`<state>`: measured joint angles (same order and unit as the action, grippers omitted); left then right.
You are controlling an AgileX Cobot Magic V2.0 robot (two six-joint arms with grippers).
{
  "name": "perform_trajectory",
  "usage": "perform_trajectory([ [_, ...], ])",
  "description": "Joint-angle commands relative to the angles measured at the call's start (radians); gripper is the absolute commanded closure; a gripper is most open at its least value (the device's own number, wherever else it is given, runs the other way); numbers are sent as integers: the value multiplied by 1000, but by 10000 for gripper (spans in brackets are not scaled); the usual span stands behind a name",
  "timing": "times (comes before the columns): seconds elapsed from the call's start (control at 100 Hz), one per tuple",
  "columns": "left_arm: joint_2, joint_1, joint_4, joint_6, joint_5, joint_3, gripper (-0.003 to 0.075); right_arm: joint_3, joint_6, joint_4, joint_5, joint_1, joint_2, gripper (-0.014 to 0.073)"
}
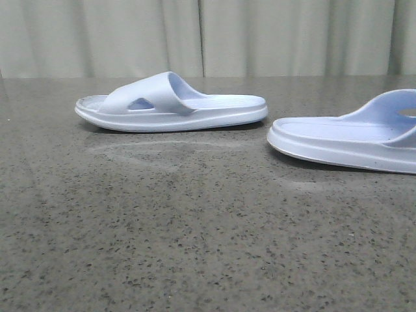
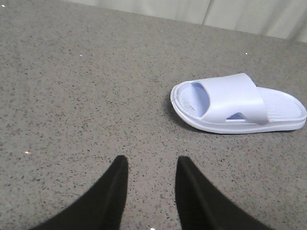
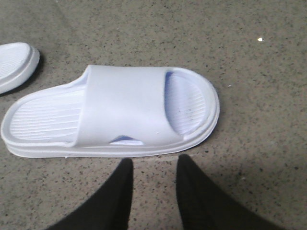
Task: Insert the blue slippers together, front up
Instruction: 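Lower both grippers onto the slipper heels, each over its nearer slipper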
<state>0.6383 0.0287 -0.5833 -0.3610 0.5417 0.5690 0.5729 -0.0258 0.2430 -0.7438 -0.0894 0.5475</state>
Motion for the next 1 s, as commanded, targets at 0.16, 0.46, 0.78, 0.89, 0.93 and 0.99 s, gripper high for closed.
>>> perform_trajectory([
  [0.16,71,7,-58,-18,-44,38,412,109,2,-96,92,-43,153,353],
  [0.46,128,7,-112,-85,-44,39,412,130,-60,-1,124,-126,381,353],
  [0.78,195,7,-238,-208,-44,39,412,130,-399,393,72,-329,514,353],
  [0.89,211,7,-279,-250,-44,42,412,130,-483,480,31,-388,565,353],
  [0.93,214,7,-279,-252,-44,42,412,130,-517,518,13,-400,587,353],
  [0.99,218,7,-279,-254,-44,42,412,130,-549,555,0,-410,617,353],
])
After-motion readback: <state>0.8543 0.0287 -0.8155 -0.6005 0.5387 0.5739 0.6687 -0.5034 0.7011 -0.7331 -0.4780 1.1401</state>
